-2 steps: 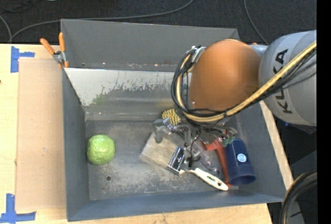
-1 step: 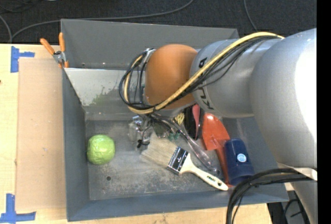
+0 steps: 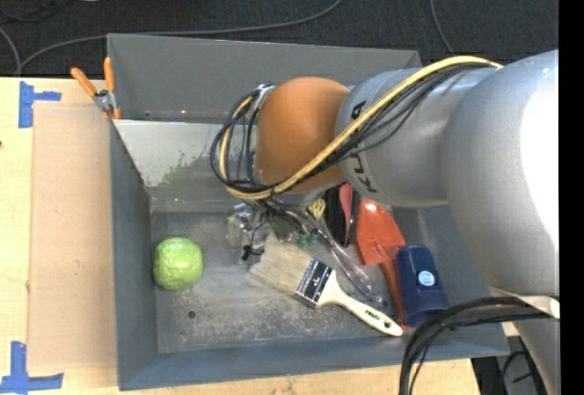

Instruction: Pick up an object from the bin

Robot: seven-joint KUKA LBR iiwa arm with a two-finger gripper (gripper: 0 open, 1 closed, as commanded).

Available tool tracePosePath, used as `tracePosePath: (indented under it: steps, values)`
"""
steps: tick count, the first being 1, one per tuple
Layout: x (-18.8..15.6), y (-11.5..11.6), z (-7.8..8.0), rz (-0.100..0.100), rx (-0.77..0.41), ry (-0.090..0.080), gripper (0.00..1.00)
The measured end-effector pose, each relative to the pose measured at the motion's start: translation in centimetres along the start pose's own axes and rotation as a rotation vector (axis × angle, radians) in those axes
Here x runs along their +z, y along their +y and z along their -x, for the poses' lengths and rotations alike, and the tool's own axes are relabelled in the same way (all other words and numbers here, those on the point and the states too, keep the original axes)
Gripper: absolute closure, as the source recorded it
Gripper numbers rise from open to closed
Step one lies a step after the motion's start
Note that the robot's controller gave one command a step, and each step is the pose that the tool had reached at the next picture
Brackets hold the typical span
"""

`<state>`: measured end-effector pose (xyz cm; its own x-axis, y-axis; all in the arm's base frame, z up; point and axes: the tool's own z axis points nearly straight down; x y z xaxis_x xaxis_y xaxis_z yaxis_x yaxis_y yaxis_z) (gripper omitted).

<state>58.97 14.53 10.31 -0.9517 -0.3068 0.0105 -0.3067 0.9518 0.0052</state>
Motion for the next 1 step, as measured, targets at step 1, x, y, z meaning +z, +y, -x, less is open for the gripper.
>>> tracePosePath:
  steps: [1]
  values:
    - [3.17,-4.69,-1.68,0.003,0.033,-0.002,1.0]
